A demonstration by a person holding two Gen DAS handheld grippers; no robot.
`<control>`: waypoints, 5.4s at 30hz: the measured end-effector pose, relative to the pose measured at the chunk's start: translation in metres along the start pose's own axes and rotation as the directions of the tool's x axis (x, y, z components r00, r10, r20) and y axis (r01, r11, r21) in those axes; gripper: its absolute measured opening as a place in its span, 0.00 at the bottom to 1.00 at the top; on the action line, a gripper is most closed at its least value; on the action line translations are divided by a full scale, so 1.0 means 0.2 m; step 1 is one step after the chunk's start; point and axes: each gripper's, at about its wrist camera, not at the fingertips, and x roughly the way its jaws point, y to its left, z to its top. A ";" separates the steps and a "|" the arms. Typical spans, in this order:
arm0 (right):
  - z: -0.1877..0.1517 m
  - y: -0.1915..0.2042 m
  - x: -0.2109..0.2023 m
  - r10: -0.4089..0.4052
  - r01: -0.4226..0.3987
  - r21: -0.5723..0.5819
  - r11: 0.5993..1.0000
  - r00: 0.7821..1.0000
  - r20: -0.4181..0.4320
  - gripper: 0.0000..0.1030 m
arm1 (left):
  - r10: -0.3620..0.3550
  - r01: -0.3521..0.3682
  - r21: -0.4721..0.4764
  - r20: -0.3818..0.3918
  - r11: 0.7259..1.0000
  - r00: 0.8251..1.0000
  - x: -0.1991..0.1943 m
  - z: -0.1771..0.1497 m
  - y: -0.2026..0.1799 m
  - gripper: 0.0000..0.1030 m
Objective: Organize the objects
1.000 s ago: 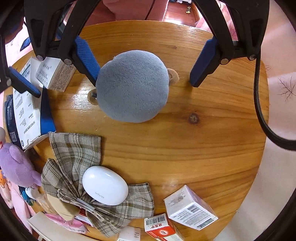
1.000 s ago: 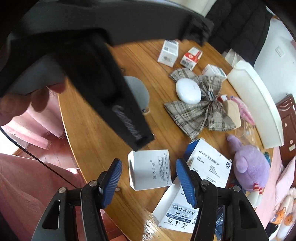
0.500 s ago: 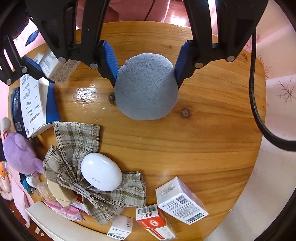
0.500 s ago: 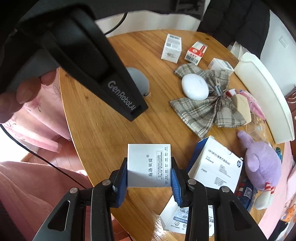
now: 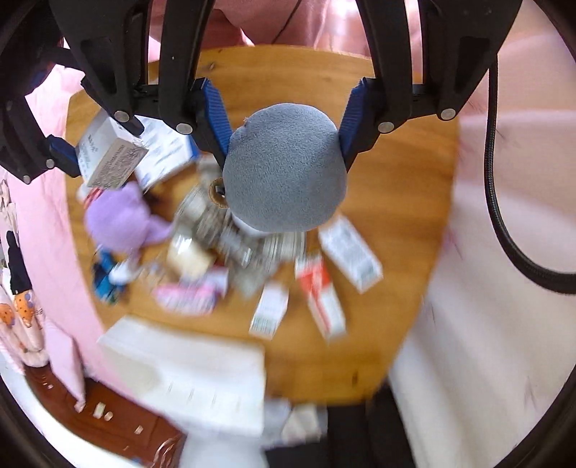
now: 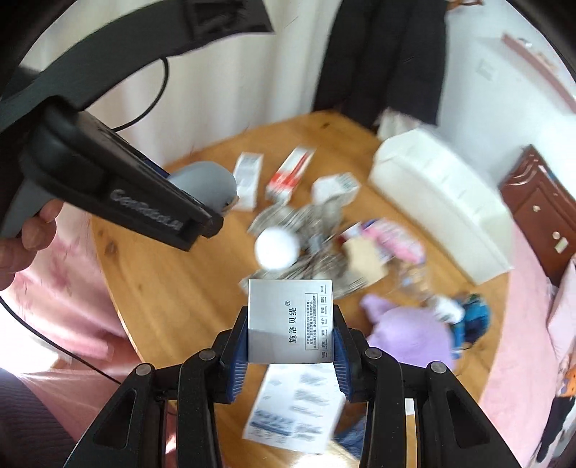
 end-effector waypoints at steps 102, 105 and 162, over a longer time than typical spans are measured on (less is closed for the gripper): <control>0.61 -1.08 -0.29 -0.296 0.038 0.783 0.621 0.936 0.189 0.78 | -0.362 0.286 0.275 0.281 0.918 0.889 -0.54 0.97 -0.30 0.74; 0.53 -1.02 -0.40 -0.303 0.034 0.770 0.638 0.930 0.210 0.78 | -0.380 0.303 0.279 0.285 0.911 0.880 -0.60 0.87 -0.32 0.77; -0.32 0.00 0.34 -0.111 0.186 0.426 0.885 0.975 -0.195 0.78 | -0.236 0.160 -0.519 -0.084 0.840 0.968 0.68 0.13 0.55 0.78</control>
